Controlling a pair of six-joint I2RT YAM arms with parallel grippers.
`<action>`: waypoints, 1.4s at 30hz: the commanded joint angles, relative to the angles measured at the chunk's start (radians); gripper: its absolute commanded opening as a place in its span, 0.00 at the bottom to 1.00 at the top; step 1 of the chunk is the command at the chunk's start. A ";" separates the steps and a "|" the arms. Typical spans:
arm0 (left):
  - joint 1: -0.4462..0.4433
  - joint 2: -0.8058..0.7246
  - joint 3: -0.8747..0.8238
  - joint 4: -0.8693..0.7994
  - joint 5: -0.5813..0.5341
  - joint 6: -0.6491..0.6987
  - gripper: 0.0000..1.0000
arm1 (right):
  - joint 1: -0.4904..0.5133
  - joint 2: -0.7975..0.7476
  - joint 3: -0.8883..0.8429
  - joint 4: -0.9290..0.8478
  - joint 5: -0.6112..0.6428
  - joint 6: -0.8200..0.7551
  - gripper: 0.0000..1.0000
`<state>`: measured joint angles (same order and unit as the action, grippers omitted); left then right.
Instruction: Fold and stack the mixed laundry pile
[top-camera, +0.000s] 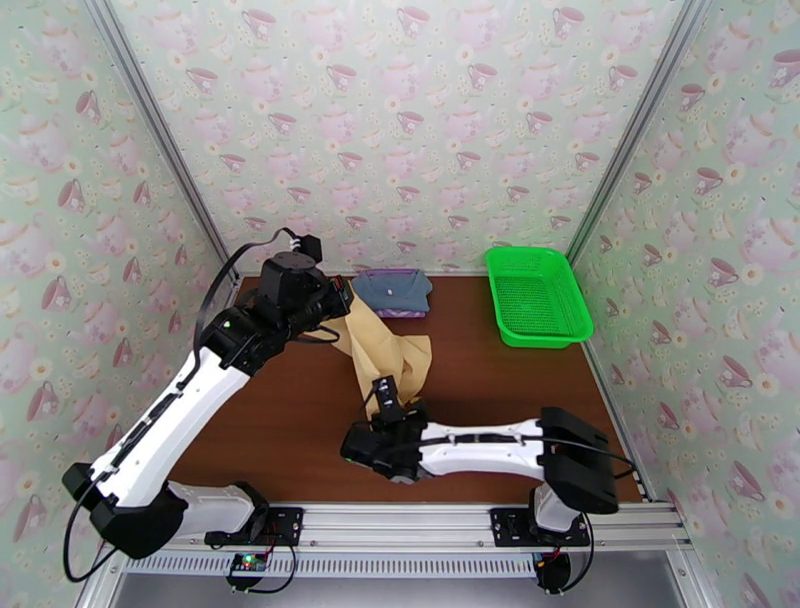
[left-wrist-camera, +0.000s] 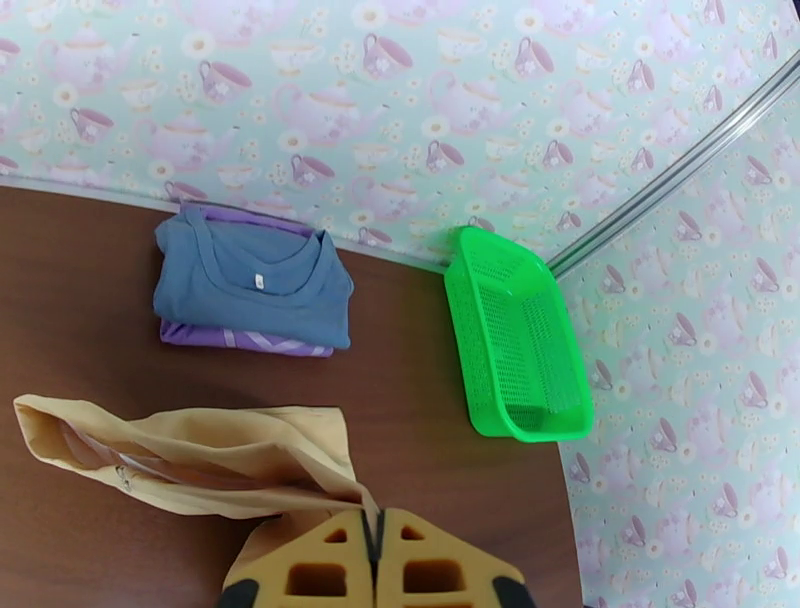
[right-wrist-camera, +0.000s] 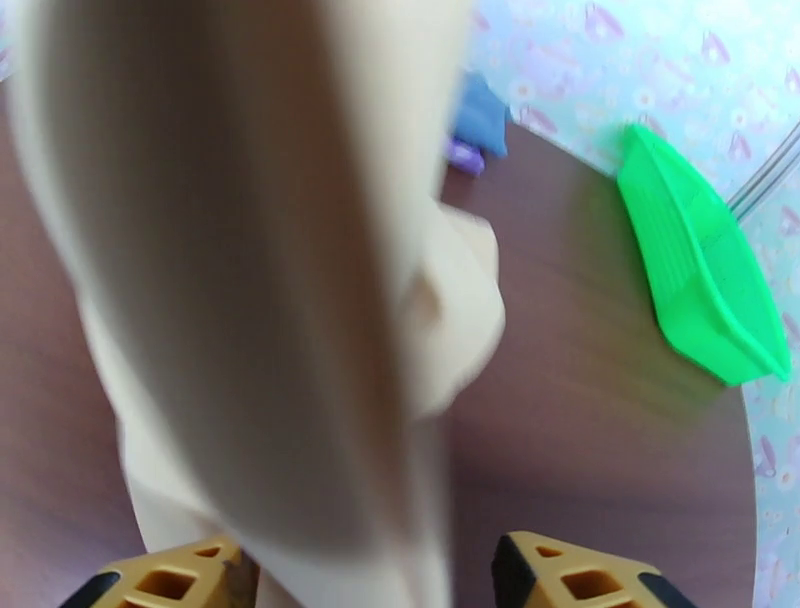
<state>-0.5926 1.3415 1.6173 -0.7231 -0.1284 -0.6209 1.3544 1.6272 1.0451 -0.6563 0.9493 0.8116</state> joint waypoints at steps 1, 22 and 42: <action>0.000 0.008 0.035 0.001 -0.031 0.027 0.00 | -0.003 -0.091 -0.103 0.215 -0.082 -0.071 0.58; 0.001 0.005 0.021 0.011 -0.039 0.019 0.00 | -0.034 -0.237 -0.354 0.763 -0.553 -0.375 0.92; 0.001 -0.013 0.022 0.013 -0.043 0.030 0.00 | 0.032 0.131 -0.077 0.650 -0.316 -0.263 0.72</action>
<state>-0.5926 1.3460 1.6188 -0.7292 -0.1551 -0.6132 1.3960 1.7370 0.9478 -0.0555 0.6056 0.5514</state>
